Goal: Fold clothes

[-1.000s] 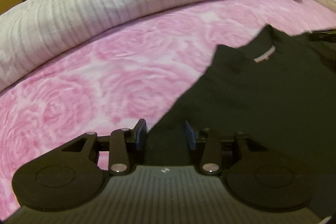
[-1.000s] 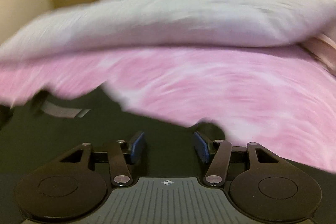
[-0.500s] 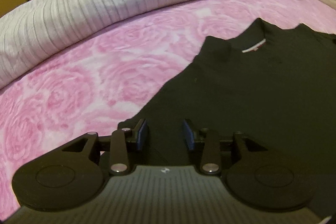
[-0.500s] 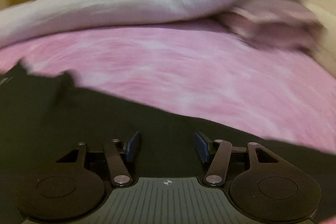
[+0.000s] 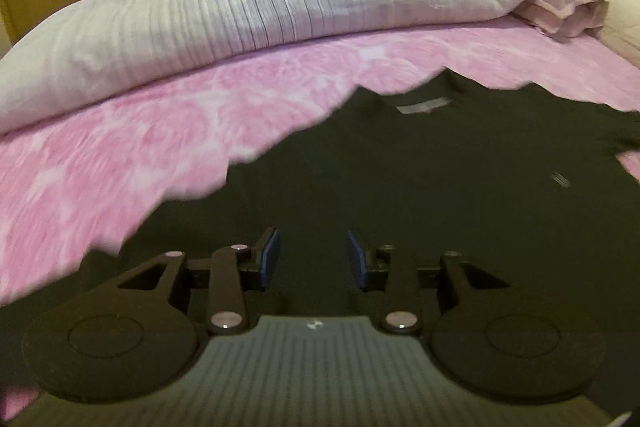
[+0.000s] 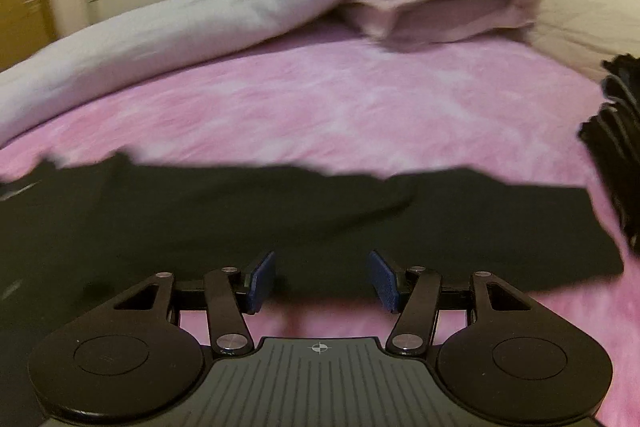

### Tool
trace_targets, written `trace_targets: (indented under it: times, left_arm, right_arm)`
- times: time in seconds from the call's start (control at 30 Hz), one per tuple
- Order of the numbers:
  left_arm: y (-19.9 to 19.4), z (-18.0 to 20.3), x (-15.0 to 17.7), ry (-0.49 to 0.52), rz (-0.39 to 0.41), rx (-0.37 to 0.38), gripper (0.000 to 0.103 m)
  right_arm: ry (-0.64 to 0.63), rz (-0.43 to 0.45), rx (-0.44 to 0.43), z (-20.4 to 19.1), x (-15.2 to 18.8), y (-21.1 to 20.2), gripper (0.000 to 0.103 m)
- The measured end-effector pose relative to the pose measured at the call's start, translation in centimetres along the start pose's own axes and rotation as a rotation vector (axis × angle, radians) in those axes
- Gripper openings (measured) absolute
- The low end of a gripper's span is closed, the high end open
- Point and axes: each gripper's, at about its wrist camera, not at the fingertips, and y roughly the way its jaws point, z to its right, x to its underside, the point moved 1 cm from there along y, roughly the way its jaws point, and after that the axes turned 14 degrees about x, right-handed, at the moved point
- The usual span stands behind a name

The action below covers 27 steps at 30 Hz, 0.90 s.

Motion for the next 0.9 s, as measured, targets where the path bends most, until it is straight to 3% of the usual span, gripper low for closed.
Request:
trace_targets:
  times: [0.17, 0.33, 0.43, 0.6, 0.73, 0.9]
  left_arm:
    - [-8.2, 5.4, 7.4, -0.037, 0.001, -0.010, 0.044]
    - [-13.0, 9.7, 15.2, -0.079, -0.029, 0.047, 0.045]
    - [-14.2, 11.8, 19.4, -0.070, -0.074, 0.069, 0.044]
    - [-16.0, 14.5, 25.4, -0.003, -0.142, 0.040, 0.044]
    - [-18.8, 15.0, 27.4, 0.002, -0.114, 0.028, 0.044]
    - [-19.1, 17.2, 29.1, 0.216, -0.128, -0.078, 0.044]
  right_arm:
    - [-0.127, -0.015, -0.232, -4.6, 5.5, -9.9, 0.057]
    - [-0.271, -0.039, -0.393, -7.9, 12.7, -18.1, 0.058]
    - [-0.348, -0.064, -0.398, -8.7, 16.9, -20.5, 0.058]
    - [-0.402, -0.108, -0.327, -7.4, 21.5, -22.3, 0.058]
    - [-0.401, -0.136, -0.280, -5.9, 22.3, -23.9, 0.058]
    - [-0.335, -0.075, -0.285, -4.8, 22.3, -26.7, 0.058]
